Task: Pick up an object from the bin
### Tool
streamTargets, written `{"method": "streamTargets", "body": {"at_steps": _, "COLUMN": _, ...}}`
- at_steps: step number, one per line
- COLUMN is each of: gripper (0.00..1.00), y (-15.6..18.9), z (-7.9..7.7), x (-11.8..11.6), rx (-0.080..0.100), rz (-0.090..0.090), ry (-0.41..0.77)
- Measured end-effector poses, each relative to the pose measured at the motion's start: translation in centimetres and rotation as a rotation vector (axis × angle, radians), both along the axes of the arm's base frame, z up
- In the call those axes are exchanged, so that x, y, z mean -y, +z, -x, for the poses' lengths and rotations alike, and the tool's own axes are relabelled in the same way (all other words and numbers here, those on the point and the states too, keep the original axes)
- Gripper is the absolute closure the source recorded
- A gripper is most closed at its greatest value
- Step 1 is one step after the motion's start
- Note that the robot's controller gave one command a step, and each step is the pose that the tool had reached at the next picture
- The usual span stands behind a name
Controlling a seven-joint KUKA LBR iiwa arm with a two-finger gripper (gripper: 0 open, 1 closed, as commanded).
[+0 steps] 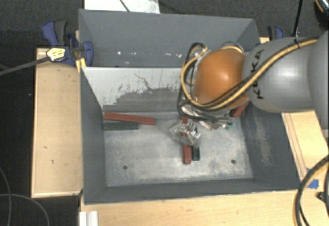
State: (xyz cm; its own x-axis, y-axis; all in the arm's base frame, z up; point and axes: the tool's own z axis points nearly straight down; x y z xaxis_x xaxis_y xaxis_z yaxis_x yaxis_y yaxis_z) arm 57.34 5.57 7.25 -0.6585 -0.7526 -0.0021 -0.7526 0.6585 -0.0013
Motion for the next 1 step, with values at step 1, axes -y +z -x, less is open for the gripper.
{"method": "streamTargets", "body": {"at_steps": 1, "gripper": 0.00, "y": -0.09, "z": 0.02, "x": -0.08, "rx": 0.002, "rz": -0.002, "ry": -0.003}}
